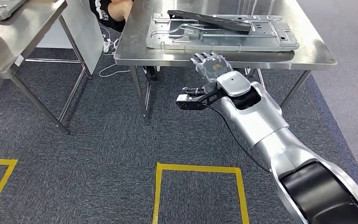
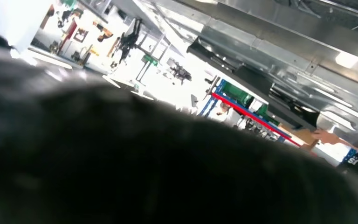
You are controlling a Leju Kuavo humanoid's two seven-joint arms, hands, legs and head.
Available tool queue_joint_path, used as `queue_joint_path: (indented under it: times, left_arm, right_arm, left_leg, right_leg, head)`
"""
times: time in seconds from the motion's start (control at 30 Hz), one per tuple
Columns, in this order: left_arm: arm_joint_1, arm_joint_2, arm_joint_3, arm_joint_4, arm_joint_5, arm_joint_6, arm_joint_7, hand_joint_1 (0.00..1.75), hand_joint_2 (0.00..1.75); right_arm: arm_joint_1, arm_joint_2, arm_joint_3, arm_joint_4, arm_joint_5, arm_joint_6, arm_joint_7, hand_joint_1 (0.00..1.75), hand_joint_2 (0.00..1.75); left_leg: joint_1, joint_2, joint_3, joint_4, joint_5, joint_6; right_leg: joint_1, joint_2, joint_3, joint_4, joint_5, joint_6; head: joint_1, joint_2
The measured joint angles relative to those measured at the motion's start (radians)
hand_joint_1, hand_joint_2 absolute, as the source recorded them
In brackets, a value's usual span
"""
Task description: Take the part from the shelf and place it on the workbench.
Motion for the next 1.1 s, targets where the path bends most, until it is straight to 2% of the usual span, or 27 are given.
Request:
queue_joint_path:
  times: [0.07,0.1,0.13,0.17,0.23,0.27,0.3,0.33,0.4,0.43,0.47,0.5,0.6,0.67,0.73,0.77,0.8,0.83,0.87,0.93,1.0,1.03,1.1]
  left_arm:
    - [0.000,0.000,0.000,0.000,0.000,0.000,0.000,0.00,0.00]
    - [0.000,0.000,0.000,0.000,0.000,0.000,0.000,0.00,0.00]
    - [0.000,0.000,0.000,0.000,0.000,0.000,0.000,0.00,0.00]
    - [0.000,0.000,0.000,0.000,0.000,0.000,0.000,0.00,0.00]
    - [0.000,0.000,0.000,0.000,0.000,0.000,0.000,0.00,0.00]
    - [0.001,-0.001,0.000,0.000,0.000,-0.001,0.000,0.00,0.00]
    - [0.001,-0.001,0.000,0.000,0.000,-0.001,0.000,0.00,0.00]
    - [0.001,-0.001,0.000,0.000,0.000,-0.001,0.000,0.00,0.00]
    - [0.002,0.001,0.000,0.000,0.000,-0.001,0.000,0.00,0.00]
    - [0.002,0.002,0.000,0.000,0.000,-0.001,0.000,0.00,0.00]
    - [0.002,0.002,0.000,0.000,0.000,-0.001,0.000,0.00,0.00]
    - [0.002,0.003,0.000,0.000,0.000,-0.001,0.000,0.00,0.00]
    - [0.000,0.003,0.000,0.000,0.000,-0.001,0.000,0.00,0.00]
    - [-0.001,0.002,0.000,0.000,0.000,-0.002,0.000,0.00,0.00]
    - [0.000,0.002,0.000,0.000,0.000,-0.002,0.000,0.00,0.00]
    - [0.001,0.003,0.000,0.000,0.000,-0.002,0.000,0.00,0.00]
    - [0.001,0.003,0.000,0.000,0.000,-0.002,0.000,0.00,0.00]
    - [0.001,0.003,0.000,0.000,0.000,-0.002,0.000,0.00,0.00]
    - [0.001,0.003,0.000,0.000,0.000,-0.002,0.000,0.00,0.00]
    - [0.000,0.002,0.000,0.000,0.000,-0.002,0.000,0.00,0.00]
    - [0.000,0.001,0.000,0.000,0.000,-0.002,0.000,0.00,0.00]
    - [0.000,0.000,0.000,0.000,0.000,-0.002,0.000,0.00,0.00]
    - [0.000,0.001,0.000,0.000,0.000,-0.002,0.000,0.00,0.00]
  right_arm:
    - [0.000,0.000,0.000,0.000,0.000,0.000,0.000,0.00,0.00]
    - [-0.001,0.000,0.000,0.000,0.000,0.000,0.000,0.00,0.00]
    - [-0.002,0.001,0.000,0.000,0.000,0.000,0.000,0.00,0.00]
    - [-0.002,0.001,0.000,0.000,0.000,0.000,0.000,0.00,0.00]
    - [-0.002,0.001,0.000,0.000,0.000,0.000,0.000,0.00,0.00]
    - [0.001,0.001,0.000,0.000,0.000,0.000,0.000,0.00,0.00]
    - [0.002,0.001,0.000,0.000,0.000,0.000,0.000,0.00,0.00]
    - [0.003,0.001,0.000,0.000,0.000,0.000,0.000,0.00,0.00]
    - [0.002,0.001,0.000,0.000,0.000,0.000,0.000,0.00,0.00]
    - [0.001,0.001,0.000,0.000,0.000,0.000,0.000,0.00,0.00]
    - [0.000,0.001,0.000,0.000,0.000,0.000,0.000,0.00,0.00]
    - [0.000,0.001,0.000,0.000,0.000,0.000,0.000,0.00,0.00]
    - [-0.002,0.001,0.000,0.000,0.000,0.000,0.000,0.00,0.00]
    - [-0.004,0.001,0.000,0.000,0.000,0.000,0.000,0.00,0.00]
    - [-0.002,0.000,0.000,0.000,0.000,0.000,0.000,0.00,0.00]
    - [0.001,0.000,0.000,0.000,0.000,0.001,0.000,0.00,0.00]
    - [0.004,0.000,0.000,0.001,0.000,0.001,0.000,0.00,0.00]
    - [0.006,0.000,0.000,0.001,0.000,0.001,0.000,0.00,0.00]
    - [0.005,0.000,0.000,0.000,0.000,0.000,0.000,0.00,0.00]
    - [0.002,0.000,0.000,0.000,0.000,0.000,0.000,0.00,0.00]
    - [0.000,0.000,0.000,0.000,0.000,0.000,0.000,0.00,0.00]
    - [0.000,0.000,0.000,0.000,0.000,0.000,0.000,0.00,0.00]
    - [0.000,0.000,0.000,0.000,0.000,0.000,0.000,0.00,0.00]
  left_leg:
    - [0.000,0.000,-0.002,-0.001,0.001,-0.012]
    - [0.001,-0.001,-0.006,0.005,-0.005,-0.017]
    - [0.001,-0.001,-0.017,0.029,-0.023,-0.021]
    - [0.002,-0.001,-0.036,0.074,-0.052,-0.024]
    - [0.003,-0.001,-0.093,0.204,-0.115,-0.029]
    - [0.003,-0.001,-0.116,0.254,-0.128,-0.031]
    - [0.003,-0.001,-0.125,0.274,-0.124,-0.031]
    - [0.003,-0.001,-0.117,0.257,-0.101,-0.030]
    - [0.002,-0.002,-0.058,0.136,-0.035,-0.023]
    - [-0.001,-0.002,-0.027,0.075,-0.014,-0.018]
    - [-0.003,-0.003,-0.006,0.032,-0.004,-0.013]
    - [-0.006,-0.003,0.004,0.011,-0.005,-0.009]
    - [-0.004,-0.002,0.009,-0.008,-0.002,0.004]
    - [0.001,0.001,0.013,-0.019,0.005,0.016]
    - [0.000,0.003,0.011,-0.019,0.007,0.021]
    - [0.000,0.003,0.010,-0.018,0.007,0.021]
    - [0.000,0.002,0.009,-0.016,0.006,0.021]
    - [0.000,0.002,0.009,-0.014,0.005,0.020]
    - [0.000,0.001,0.009,-0.011,0.004,0.019]
    - [-0.001,0.000,0.008,-0.005,-0.001,0.015]
    - [-0.002,0.000,0.005,-0.002,-0.003,0.007]
    - [-0.003,0.000,0.004,-0.003,-0.001,0.002]
    - [-0.003,-0.001,0.004,-0.002,-0.004,-0.008]
  right_leg:
    - [0.000,0.000,-0.003,-0.011,0.004,-0.010]
    - [-0.002,0.000,-0.002,-0.016,0.006,-0.016]
    - [-0.004,0.000,-0.002,-0.021,0.010,-0.022]
    - [-0.005,-0.001,-0.002,-0.024,0.013,-0.027]
    - [-0.003,-0.001,-0.003,-0.024,0.014,-0.032]
    - [-0.001,-0.001,-0.004,-0.024,0.014,-0.033]
    - [0.001,-0.001,-0.005,-0.023,0.014,-0.033]
    - [0.002,-0.001,-0.005,-0.022,0.014,-0.034]
    - [0.003,0.000,-0.005,-0.019,0.013,-0.032]
    - [0.004,0.000,-0.006,-0.017,0.012,-0.030]
    - [0.005,0.000,-0.008,-0.016,0.012,-0.027]
    - [0.006,0.000,-0.010,-0.015,0.013,-0.023]
    - [0.007,0.000,-0.014,-0.009,0.008,-0.008]
    - [0.006,0.000,-0.039,0.049,-0.033,0.002]
    - [0.001,0.001,-0.093,0.171,-0.096,0.008]
    - [-0.002,0.000,-0.118,0.227,-0.114,0.012]
    - [-0.004,0.000,-0.131,0.254,-0.113,0.014]
    - [-0.006,0.000,-0.126,0.244,-0.093,0.014]
    - [-0.007,0.000,-0.103,0.198,-0.060,0.013]
    - [-0.005,0.000,-0.038,0.067,-0.005,0.007]
    - [0.001,0.001,-0.005,-0.003,0.007,-0.001]
    - [0.004,0.001,-0.003,-0.007,0.005,-0.003]
    - [0.000,0.001,-0.001,-0.020,0.008,-0.013]
  head:
    - [0.000,0.000]
    - [0.000,0.000]
    - [0.000,0.000]
    - [0.000,0.000]
    - [0.000,0.000]
    - [0.000,0.000]
    - [0.000,0.000]
    - [0.000,0.000]
    - [0.000,0.000]
    - [0.000,0.000]
    - [0.000,0.000]
    - [0.000,0.000]
    - [0.000,0.000]
    - [0.000,0.000]
    - [0.000,0.000]
    - [0.000,0.000]
    - [0.000,0.000]
    - [0.000,0.000]
    - [0.000,0.000]
    - [0.000,0.000]
    - [0.000,0.000]
    - [0.000,0.000]
    - [0.000,0.000]
